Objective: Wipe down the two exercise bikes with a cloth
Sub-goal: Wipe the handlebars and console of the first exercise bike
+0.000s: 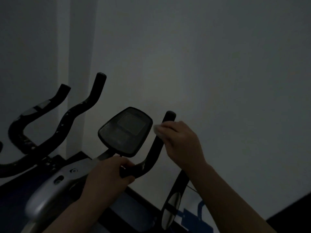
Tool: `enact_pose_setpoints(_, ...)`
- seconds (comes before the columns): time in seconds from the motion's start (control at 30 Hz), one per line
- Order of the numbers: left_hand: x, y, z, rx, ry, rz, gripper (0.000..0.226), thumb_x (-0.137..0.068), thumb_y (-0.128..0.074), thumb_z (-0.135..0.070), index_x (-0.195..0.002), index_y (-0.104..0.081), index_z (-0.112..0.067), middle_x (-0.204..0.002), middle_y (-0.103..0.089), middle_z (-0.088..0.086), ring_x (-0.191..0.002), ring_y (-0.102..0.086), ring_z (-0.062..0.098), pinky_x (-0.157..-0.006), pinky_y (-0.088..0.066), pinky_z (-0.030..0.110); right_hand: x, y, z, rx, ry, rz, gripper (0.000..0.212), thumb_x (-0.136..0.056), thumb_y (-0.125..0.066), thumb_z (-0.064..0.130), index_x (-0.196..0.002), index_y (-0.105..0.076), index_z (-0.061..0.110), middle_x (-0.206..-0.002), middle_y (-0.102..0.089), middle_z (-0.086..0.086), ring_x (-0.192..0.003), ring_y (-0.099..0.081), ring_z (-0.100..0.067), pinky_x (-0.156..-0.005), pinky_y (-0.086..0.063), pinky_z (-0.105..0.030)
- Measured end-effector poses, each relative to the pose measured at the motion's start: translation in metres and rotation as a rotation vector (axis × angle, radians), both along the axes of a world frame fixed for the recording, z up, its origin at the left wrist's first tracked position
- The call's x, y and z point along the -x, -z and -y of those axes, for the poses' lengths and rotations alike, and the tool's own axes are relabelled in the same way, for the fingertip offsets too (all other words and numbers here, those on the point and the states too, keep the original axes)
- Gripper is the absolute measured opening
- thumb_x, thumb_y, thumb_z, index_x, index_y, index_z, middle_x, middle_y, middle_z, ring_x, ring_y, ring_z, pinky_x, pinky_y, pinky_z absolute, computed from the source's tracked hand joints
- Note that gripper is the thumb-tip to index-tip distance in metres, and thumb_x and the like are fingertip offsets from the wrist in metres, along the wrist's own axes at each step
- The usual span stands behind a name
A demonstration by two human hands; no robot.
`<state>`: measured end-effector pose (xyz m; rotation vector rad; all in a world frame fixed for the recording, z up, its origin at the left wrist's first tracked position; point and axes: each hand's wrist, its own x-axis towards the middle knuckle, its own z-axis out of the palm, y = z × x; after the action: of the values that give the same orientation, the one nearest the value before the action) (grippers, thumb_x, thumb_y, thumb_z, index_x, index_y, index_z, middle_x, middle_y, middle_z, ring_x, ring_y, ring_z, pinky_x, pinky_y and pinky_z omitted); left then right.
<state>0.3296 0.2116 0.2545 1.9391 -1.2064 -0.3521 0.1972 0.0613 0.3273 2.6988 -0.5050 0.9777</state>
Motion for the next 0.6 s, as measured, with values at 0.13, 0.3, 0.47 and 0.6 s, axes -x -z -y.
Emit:
enact_pose_setpoints(0.13,0.002,0.002,0.0,0.01,-0.018,-0.027,0.023,-0.067,-0.076,-0.034,-0.084,-0.064,-0.043,-0.085,-0.062,-0.018,-0.083,-0.059,0.001,-0.076,-0.05,0.03,-0.018,0.018,0.012,0.093,0.024,-0.326,0.023,-0.073,-0.066,-0.002,-0.093,-0.07,0.01,-0.093,-0.071,-0.004,-0.079,-0.06,-0.027,-0.06,-0.051,-0.03)
enact_pose_setpoints(0.3,0.006,0.001,-0.002,-0.011,-0.046,-0.017,0.024,-0.071,-0.074,-0.031,-0.092,-0.066,-0.039,-0.091,-0.062,-0.018,-0.087,-0.059,0.004,-0.076,-0.047,0.026,-0.013,-0.003,0.001,-0.417,-0.096,-0.436,0.014,-0.088,-0.066,0.028,-0.093,-0.076,0.021,-0.088,-0.076,0.009,-0.077,-0.066,-0.003,-0.068,-0.046,-0.009)
enact_pose_setpoints(0.47,0.04,-0.002,-0.003,0.253,-0.136,-0.152,0.02,-0.07,-0.074,-0.011,-0.084,-0.067,-0.025,-0.089,-0.064,-0.013,-0.088,-0.059,0.004,-0.074,-0.041,0.014,-0.016,-0.036,0.019,-0.562,-0.251,-0.49,0.016,-0.08,-0.075,0.033,-0.093,-0.077,0.024,-0.087,-0.073,0.016,-0.081,-0.067,0.005,-0.071,-0.051,-0.012)
enact_pose_setpoints(0.6,0.089,0.001,0.007,0.447,-0.31,-1.19,0.015,-0.075,-0.073,-0.003,-0.088,-0.069,-0.008,-0.083,-0.072,0.007,-0.072,-0.067,0.013,-0.061,-0.05,0.023,-0.009,-0.043,0.033,-0.395,-0.527,-0.43,0.022,-0.078,-0.074,0.024,-0.098,-0.076,0.016,-0.101,-0.074,0.006,-0.093,-0.067,-0.003,-0.082,-0.055,-0.027)
